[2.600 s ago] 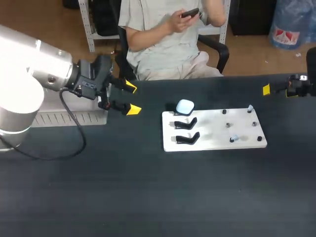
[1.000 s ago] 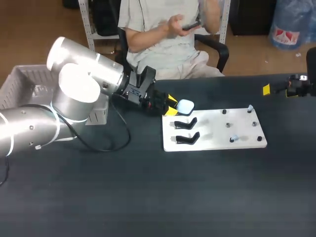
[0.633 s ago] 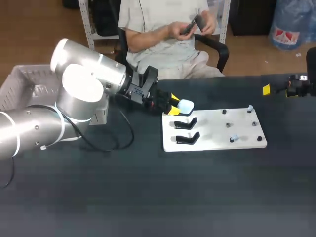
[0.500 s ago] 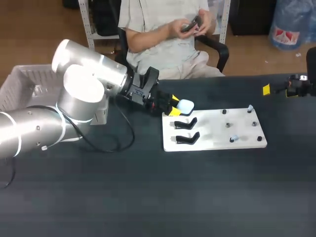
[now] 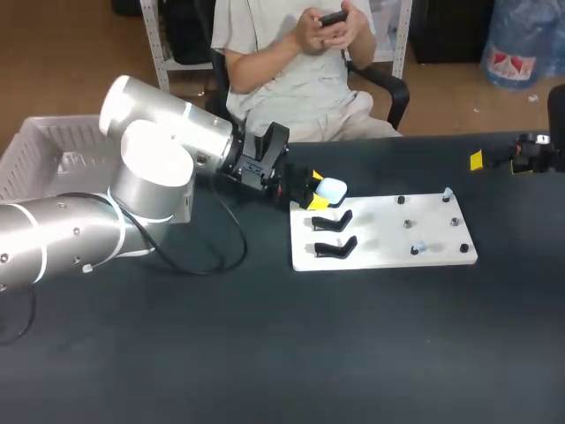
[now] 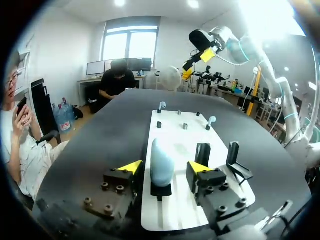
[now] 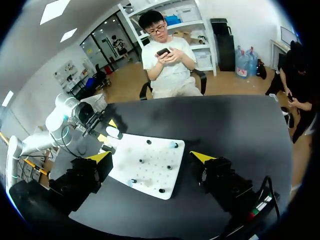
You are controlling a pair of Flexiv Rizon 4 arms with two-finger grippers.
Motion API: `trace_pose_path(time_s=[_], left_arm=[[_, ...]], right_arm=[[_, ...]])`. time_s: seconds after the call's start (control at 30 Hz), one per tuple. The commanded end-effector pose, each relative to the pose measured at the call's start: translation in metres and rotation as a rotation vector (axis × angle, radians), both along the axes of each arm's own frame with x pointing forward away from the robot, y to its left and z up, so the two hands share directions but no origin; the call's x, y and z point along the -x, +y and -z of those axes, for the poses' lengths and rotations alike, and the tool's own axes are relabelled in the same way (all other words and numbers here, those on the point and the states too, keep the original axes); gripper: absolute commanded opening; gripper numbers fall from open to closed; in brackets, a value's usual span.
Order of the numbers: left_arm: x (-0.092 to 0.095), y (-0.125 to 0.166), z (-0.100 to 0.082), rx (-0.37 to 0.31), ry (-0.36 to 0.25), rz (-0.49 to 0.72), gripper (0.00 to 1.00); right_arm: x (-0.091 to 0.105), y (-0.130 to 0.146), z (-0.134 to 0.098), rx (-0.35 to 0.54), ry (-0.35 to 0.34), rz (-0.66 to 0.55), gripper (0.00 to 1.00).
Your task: Pick up each earbud case from the left stands, insert the matching earbuds, close the lid, and place the case in the box.
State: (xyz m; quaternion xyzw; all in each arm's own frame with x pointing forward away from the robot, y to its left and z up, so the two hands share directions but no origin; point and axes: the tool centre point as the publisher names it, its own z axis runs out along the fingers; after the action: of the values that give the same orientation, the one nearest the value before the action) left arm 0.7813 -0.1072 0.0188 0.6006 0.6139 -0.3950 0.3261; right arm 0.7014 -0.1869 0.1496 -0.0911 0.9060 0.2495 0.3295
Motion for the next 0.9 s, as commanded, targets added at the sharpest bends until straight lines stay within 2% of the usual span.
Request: trace_pose_path(time_s=[0.03,0.13,0.67,0.7,0.77,0.83,0.9], left_arm=[[-0.0036,-0.0027,0.0035,0.004,-0.004,-0.002,0.53],[-0.0057,-0.0034,0.0048,0.004,-0.003,-0.008,0.49],[-0.0046,-0.0062,0.0039,0.013,-0.009,-0.008,0.44],[-0.0046,-0.0063,0.0039,0.013,-0.009,-0.008,0.41],[-0.0031,-0.0063,0.0037,0.016,-0.012,-0.006,0.26],[-0.0017,-0.0062,0.0035,0.018,-0.013,-0.004,0.16],[-0.0008,-0.0055,0.003,0.022,-0.019,-0.004,0.0]], right_arm=[[0.0002,0.0001,-0.0002,0.002,0.001,0.001,1.0],[0.0002,0.0001,-0.0002,0.002,0.001,0.001,1.0],[0.0002,0.0001,-0.0002,0.002,0.001,0.001,1.0],[0.0002,0.0001,-0.0002,0.002,0.001,0.001,1.0],[0.0002,0.0001,-0.0002,0.002,0.001,0.001,1.0],[0.0002,0.0001,-0.0002,0.002,0.001,0.001,1.0],[0.0002,0.0001,-0.0002,0.002,0.001,0.001,1.0]])
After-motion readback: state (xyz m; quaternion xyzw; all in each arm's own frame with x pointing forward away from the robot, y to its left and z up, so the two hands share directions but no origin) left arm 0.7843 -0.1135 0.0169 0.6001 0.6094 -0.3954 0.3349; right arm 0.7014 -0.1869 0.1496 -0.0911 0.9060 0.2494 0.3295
